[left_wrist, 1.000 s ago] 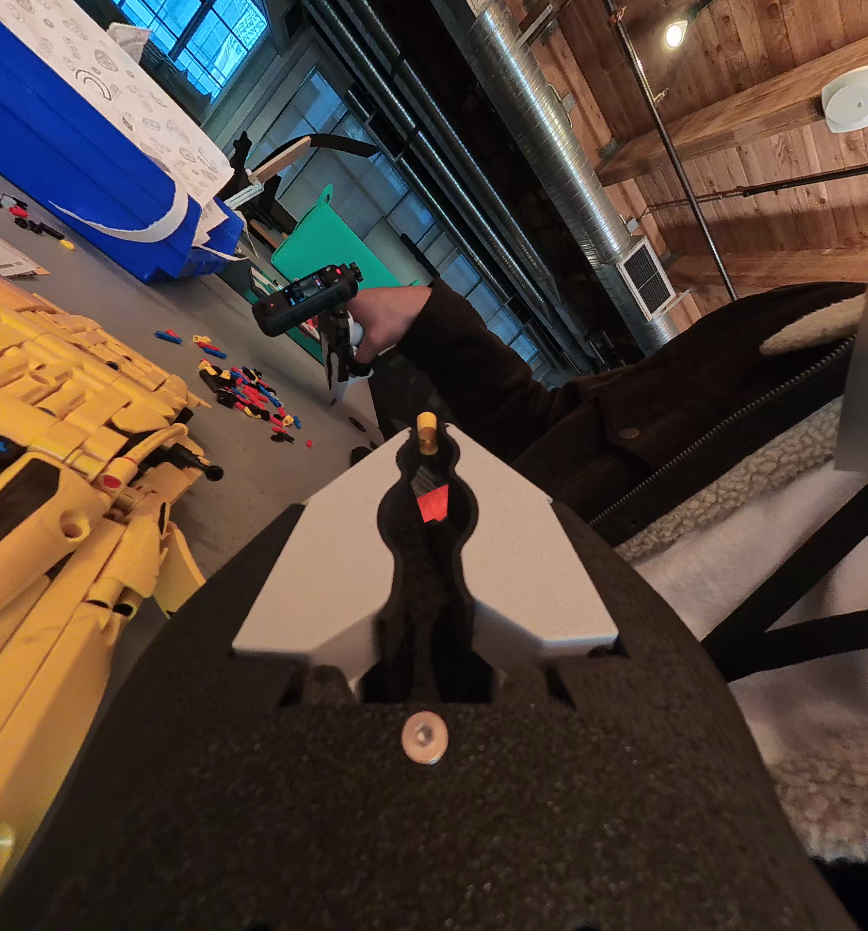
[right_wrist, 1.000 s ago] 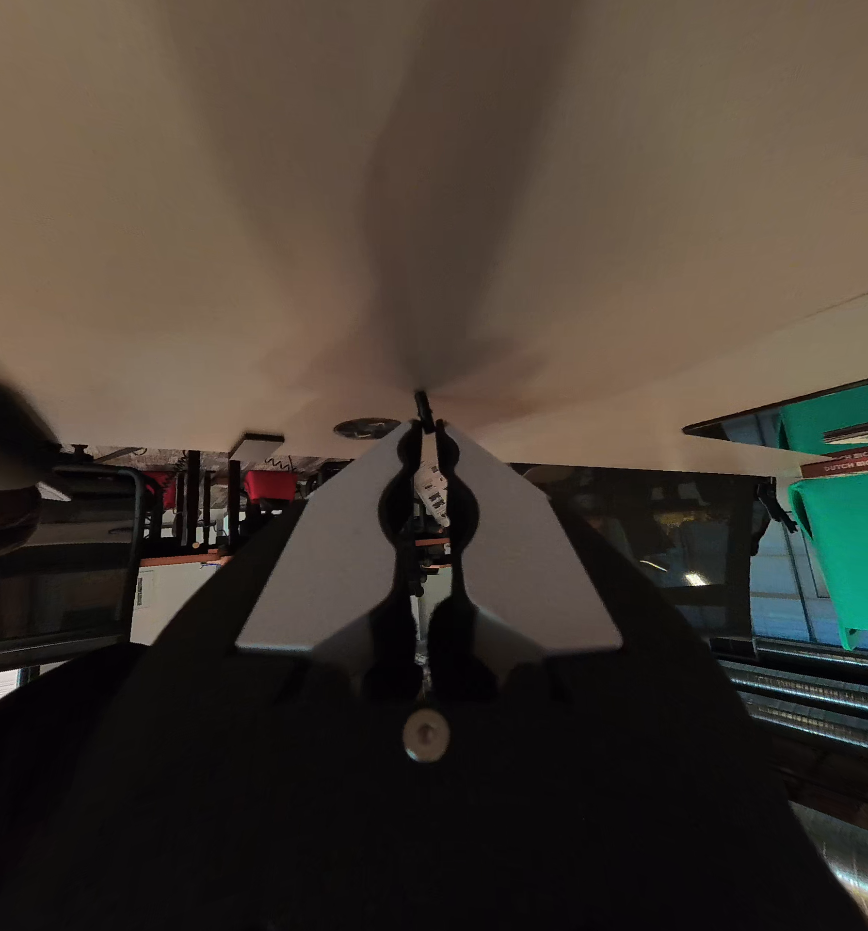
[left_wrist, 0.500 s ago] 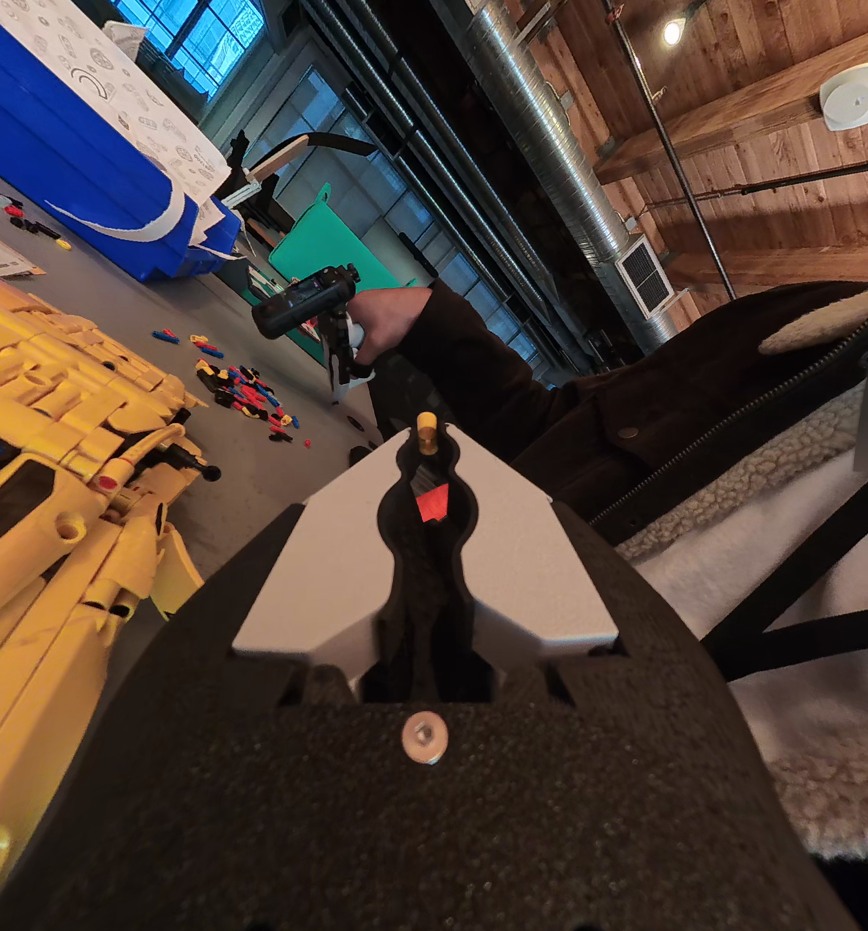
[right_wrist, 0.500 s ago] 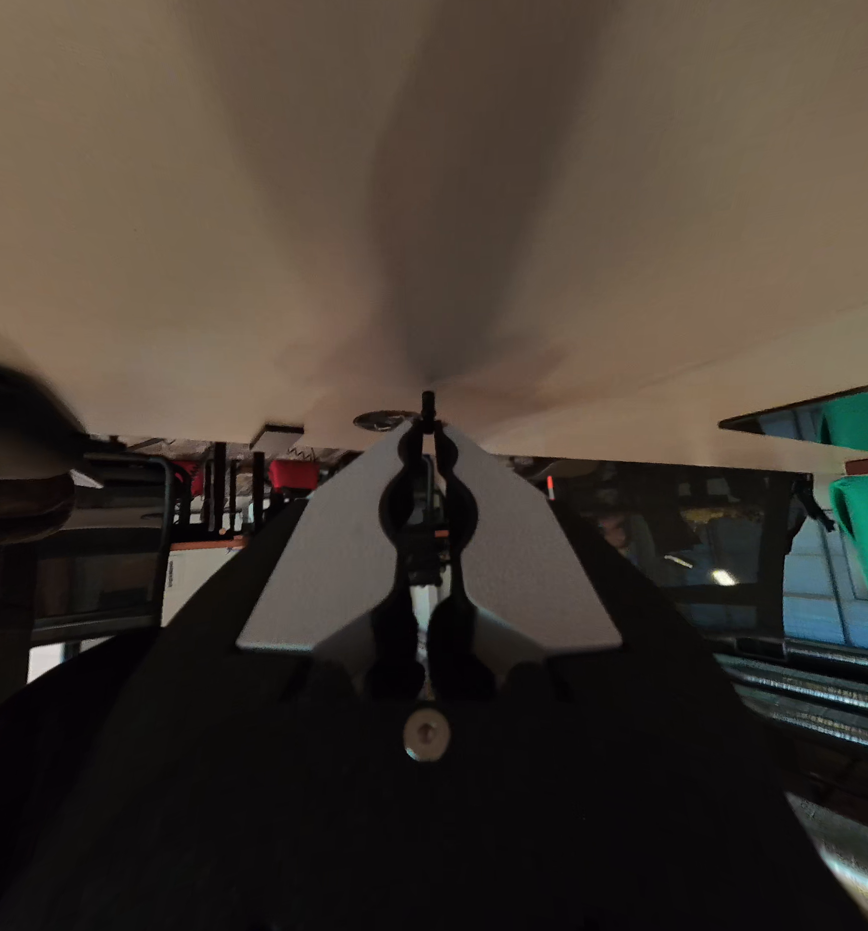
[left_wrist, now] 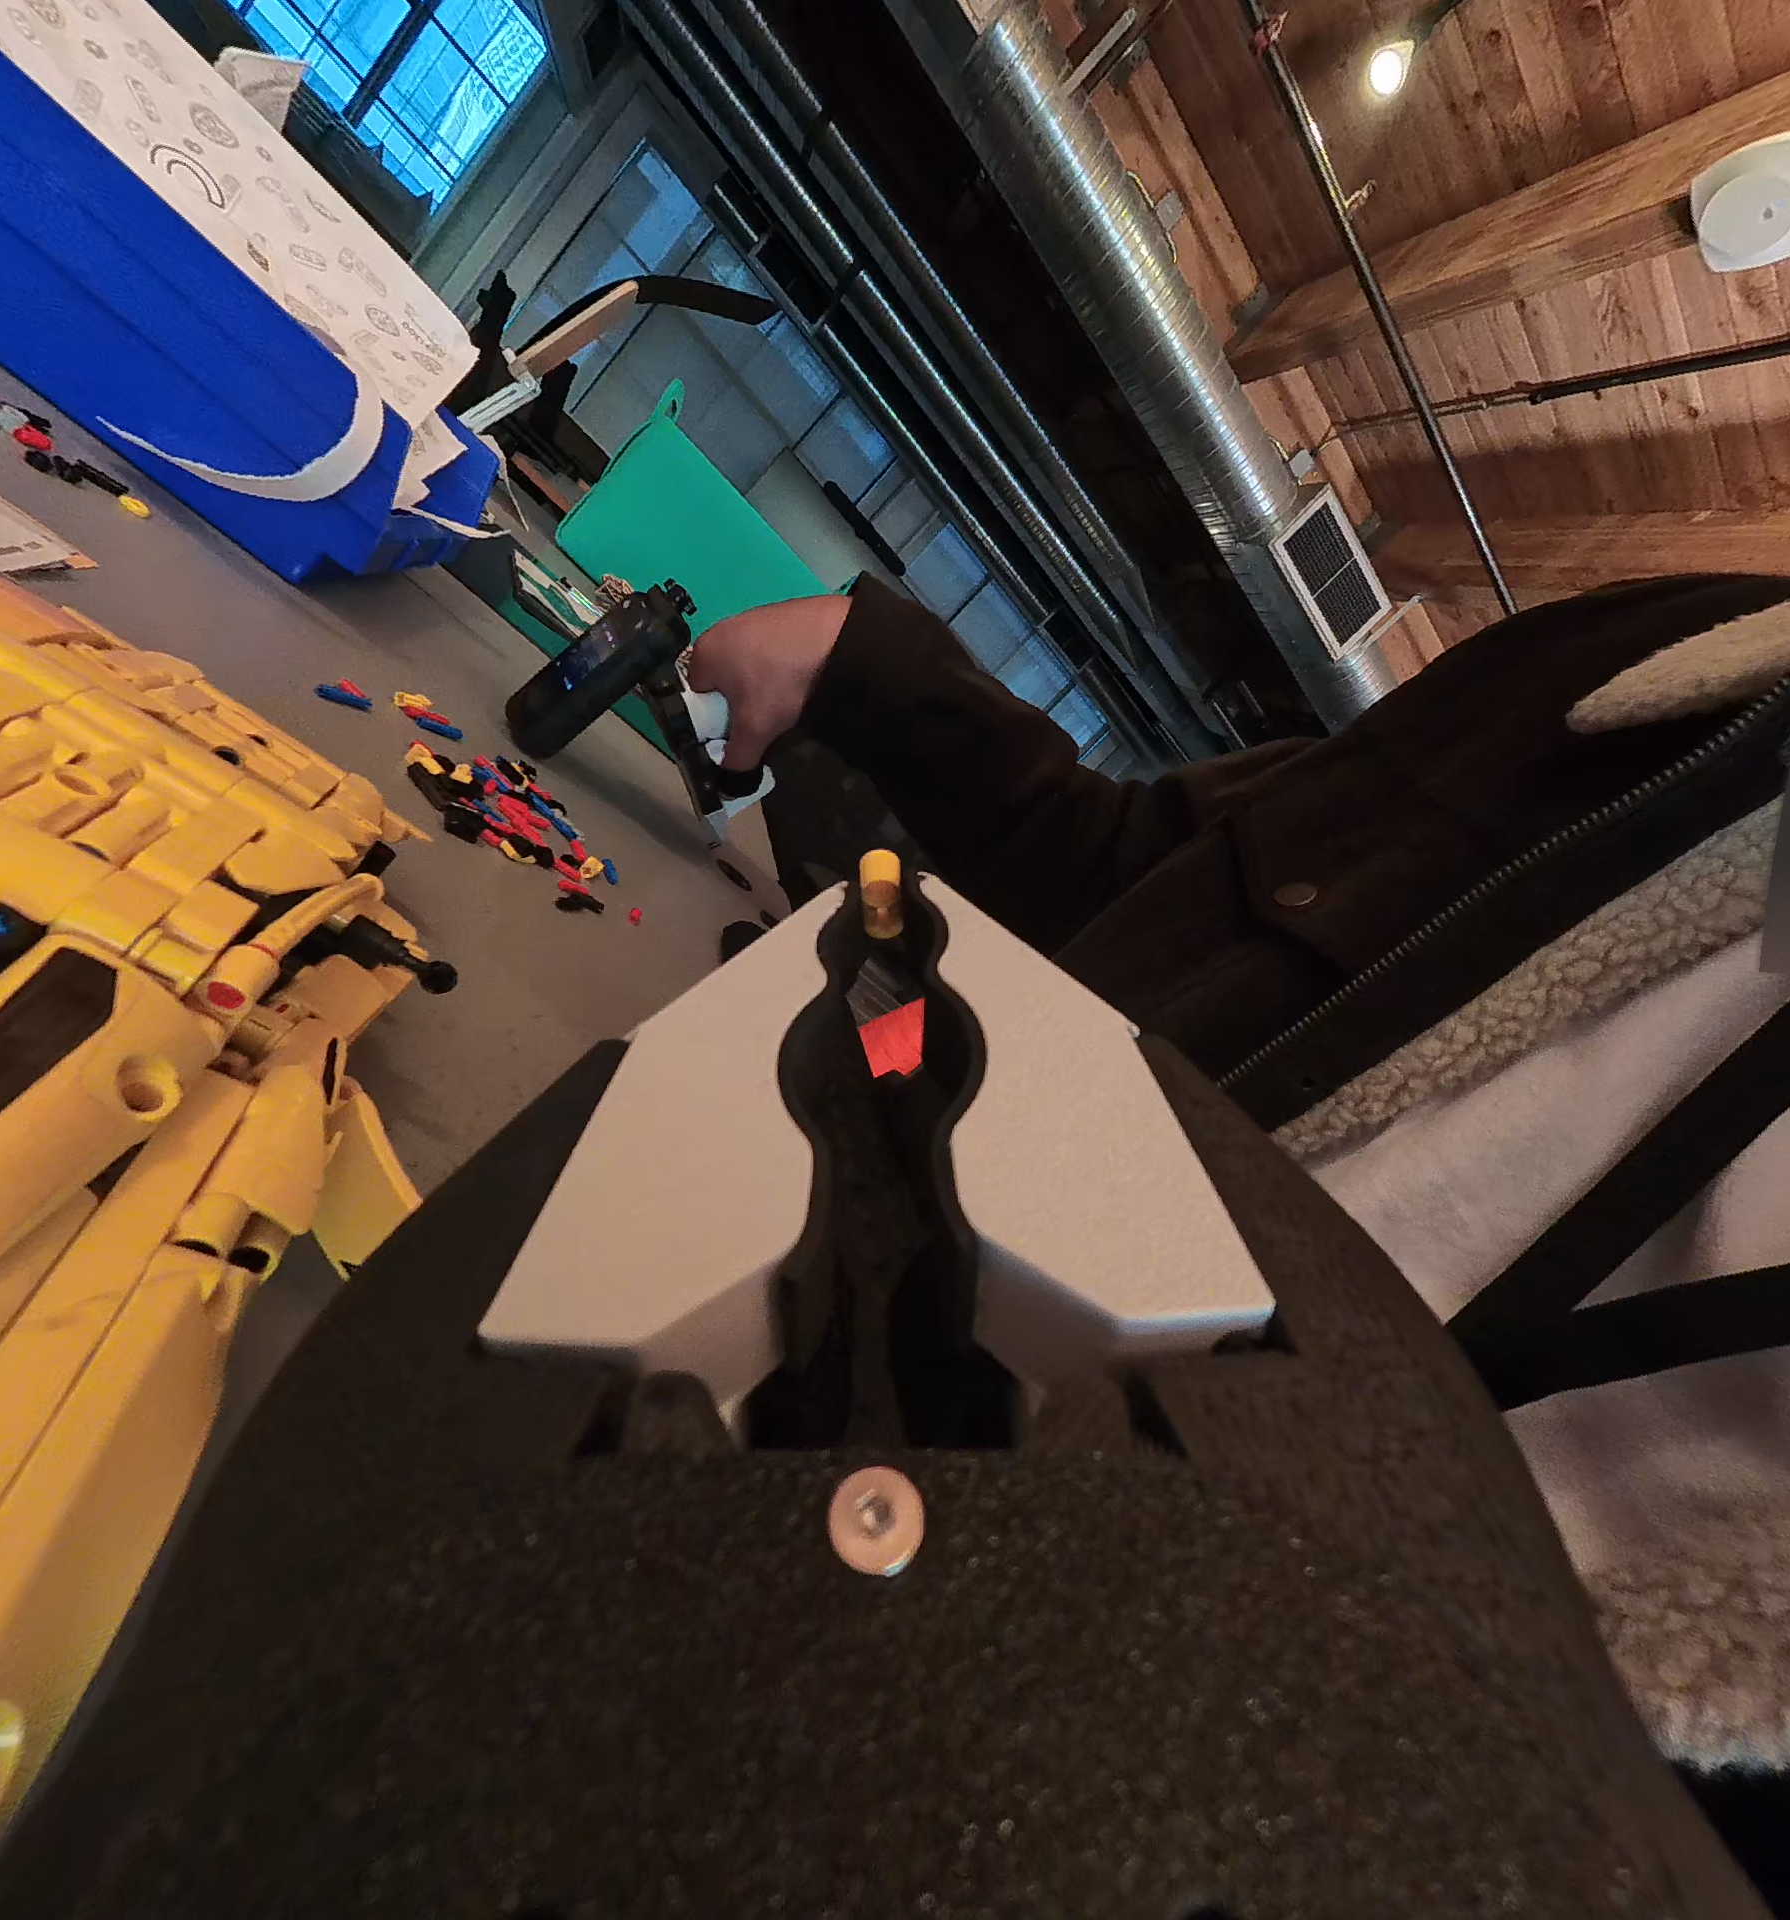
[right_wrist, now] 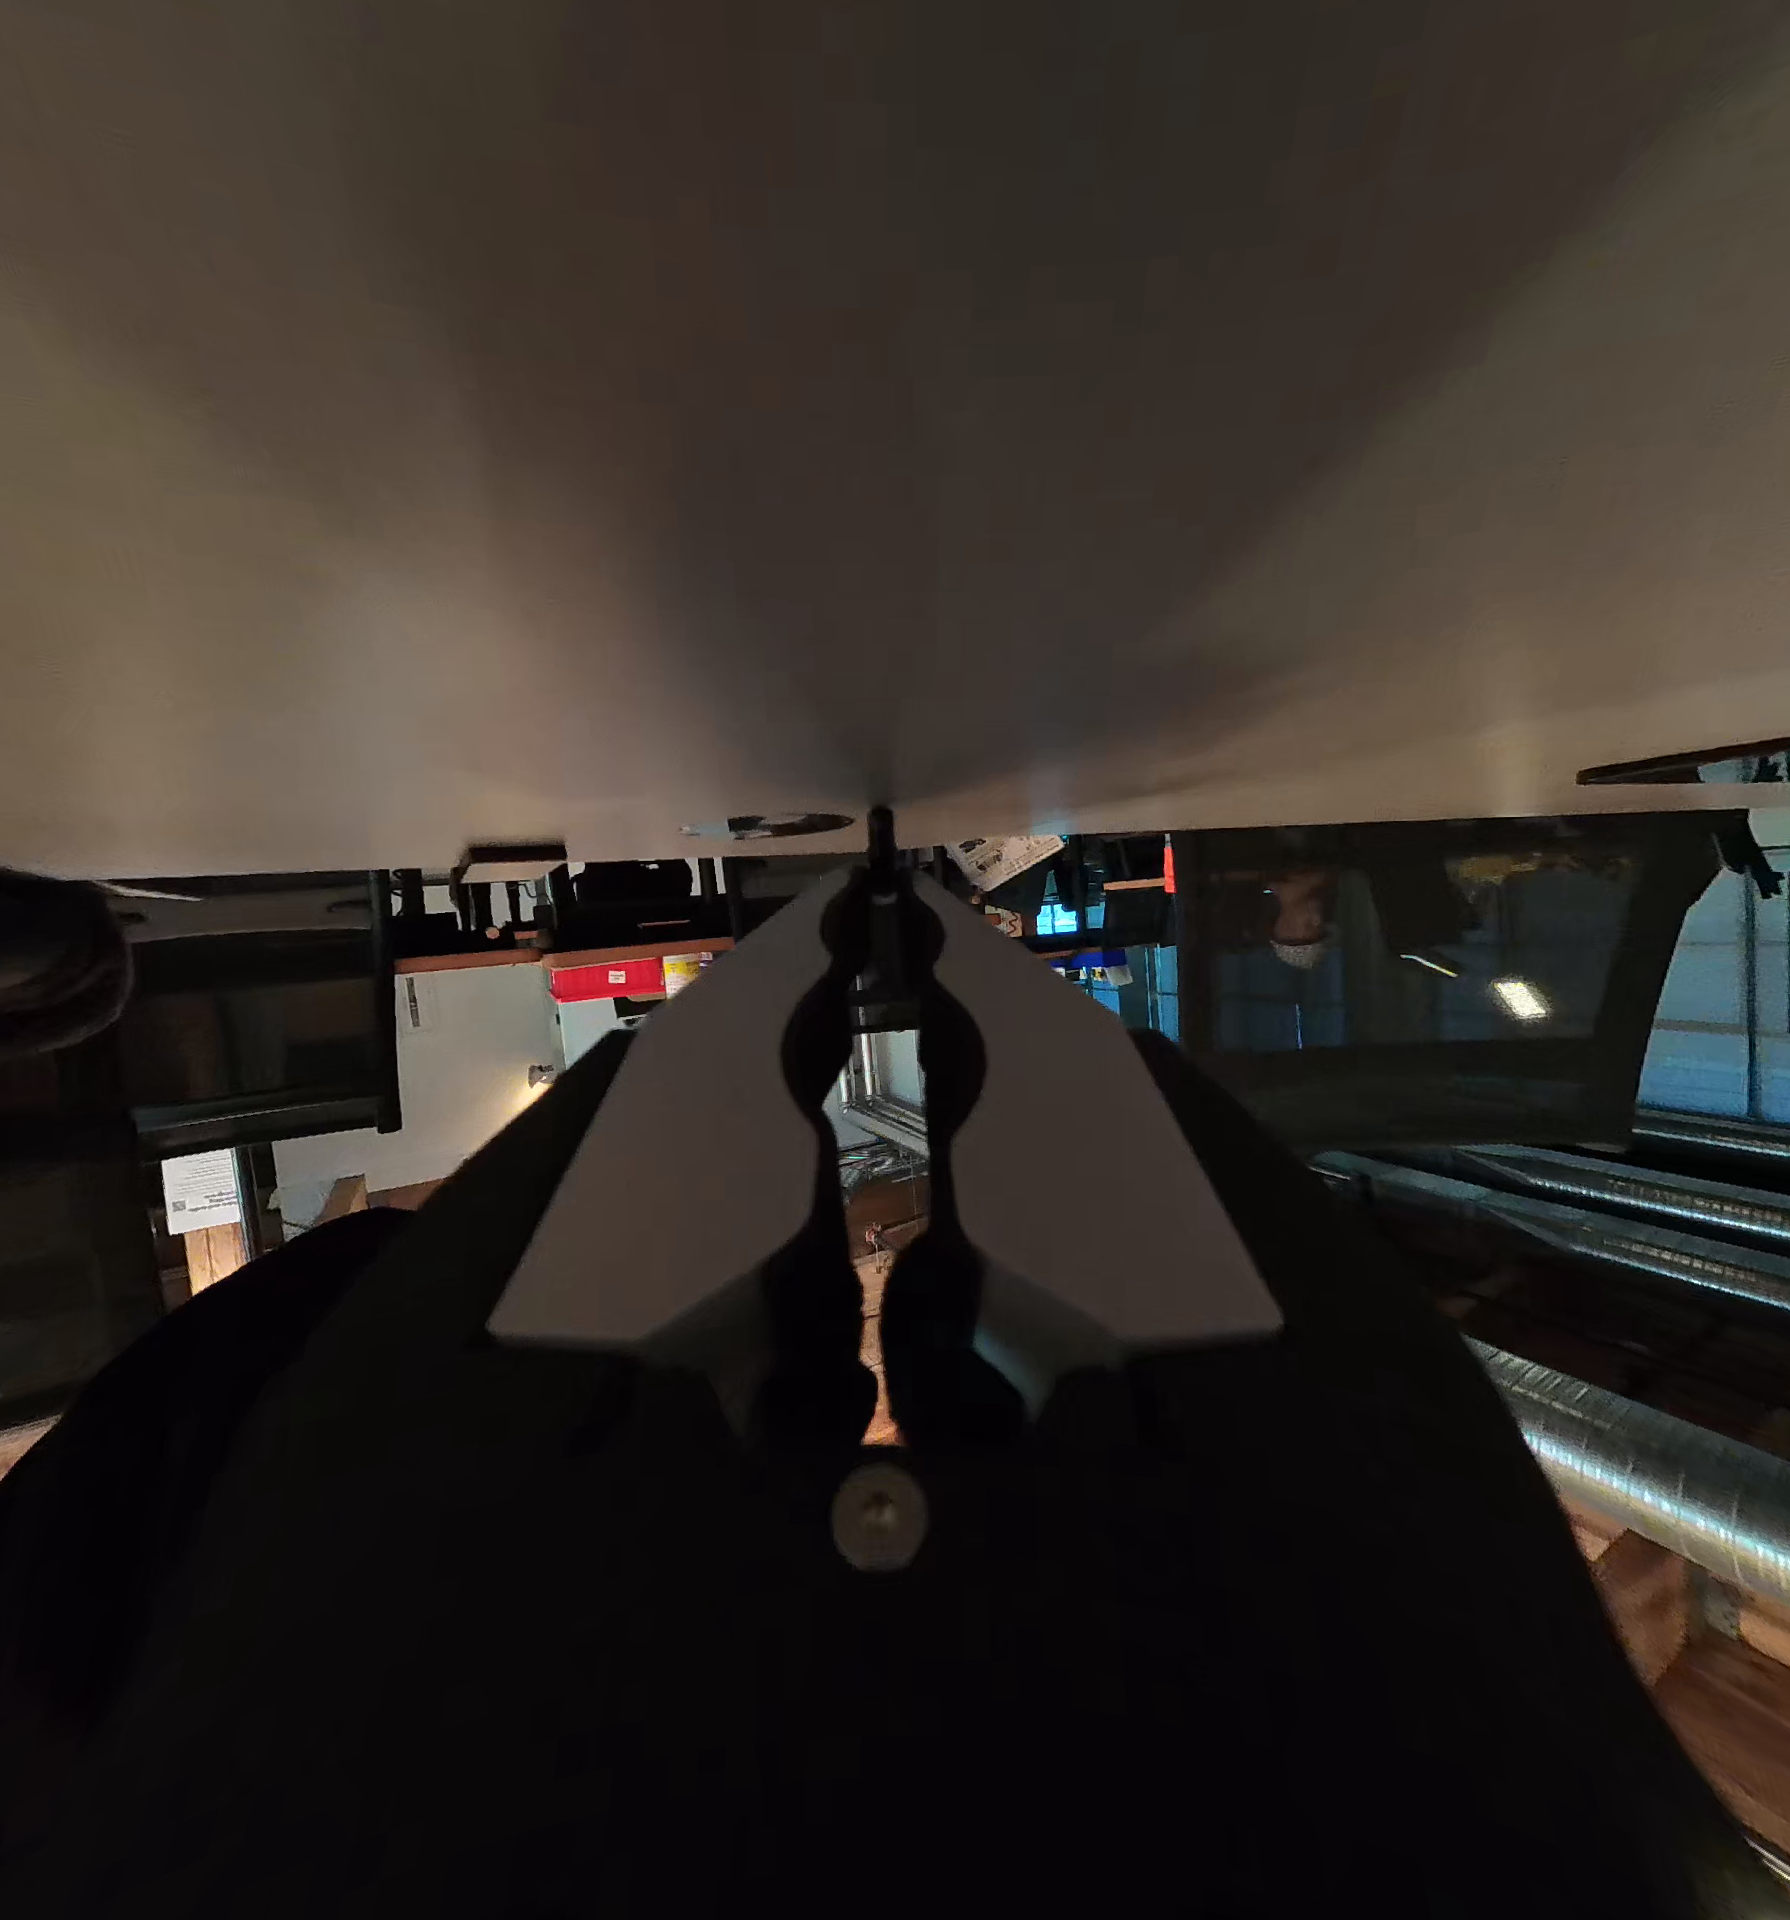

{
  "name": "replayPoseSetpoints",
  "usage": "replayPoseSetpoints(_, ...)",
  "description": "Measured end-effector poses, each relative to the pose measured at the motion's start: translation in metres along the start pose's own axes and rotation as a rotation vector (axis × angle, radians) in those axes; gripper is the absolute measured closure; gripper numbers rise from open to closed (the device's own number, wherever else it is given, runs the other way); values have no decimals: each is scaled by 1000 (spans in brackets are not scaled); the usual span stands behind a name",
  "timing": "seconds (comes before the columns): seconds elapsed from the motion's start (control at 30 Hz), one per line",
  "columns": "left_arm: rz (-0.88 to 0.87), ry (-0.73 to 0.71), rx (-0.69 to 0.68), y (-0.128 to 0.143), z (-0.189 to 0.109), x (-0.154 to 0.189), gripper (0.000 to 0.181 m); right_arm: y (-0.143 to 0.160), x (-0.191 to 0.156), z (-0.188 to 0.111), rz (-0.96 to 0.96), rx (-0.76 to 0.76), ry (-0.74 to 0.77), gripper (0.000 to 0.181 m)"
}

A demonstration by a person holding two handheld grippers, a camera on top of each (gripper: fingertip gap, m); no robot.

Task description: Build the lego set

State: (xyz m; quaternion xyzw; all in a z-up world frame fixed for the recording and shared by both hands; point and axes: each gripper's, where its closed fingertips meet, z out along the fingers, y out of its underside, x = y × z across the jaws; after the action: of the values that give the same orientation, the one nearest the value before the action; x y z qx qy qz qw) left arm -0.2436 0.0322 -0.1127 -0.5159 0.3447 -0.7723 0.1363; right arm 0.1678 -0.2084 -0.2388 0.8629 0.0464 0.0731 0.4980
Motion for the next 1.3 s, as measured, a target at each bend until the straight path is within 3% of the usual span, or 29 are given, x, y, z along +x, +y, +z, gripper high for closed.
replayPoseSetpoints(0.37, -1, 1, 4, -1, 0, 0, 175, -18, 7, -16, -45, 122, 61, 175)
replayPoseSetpoints(0.47, -2, 1, 5, -1, -1, 0, 175, -21, 8, -21, -93, 169, 76, 181)
replayPoseSetpoints(0.6, -4, 1, 11, -2, -1, 0, 175, -33, 0, -47, -144, 453, 34, 181)
replayPoseSetpoints(0.73, -6, 7, 8, -1, 0, 1, 175, -30, 16, -54, -57, 737, 29, 181)
replayPoseSetpoints(0.83, -8, 11, 9, -2, 0, 1, 175, -35, 9, -58, -55, 1042, -132, 174)
replayPoseSetpoints(0.97, -11, 16, 7, -1, 0, 1, 175, -30, 3, -48, -55, 1245, -226, 164)
replayPoseSetpoints(1.1, -10, 14, 4, -1, 1, 1, 175, -28, 15, -35, -36, 1274, -49, 166)
replayPoseSetpoints(1.3, -10, 12, -2, 1, 1, 0, 175, -34, 11, -24, -48, 1233, -89, 168)
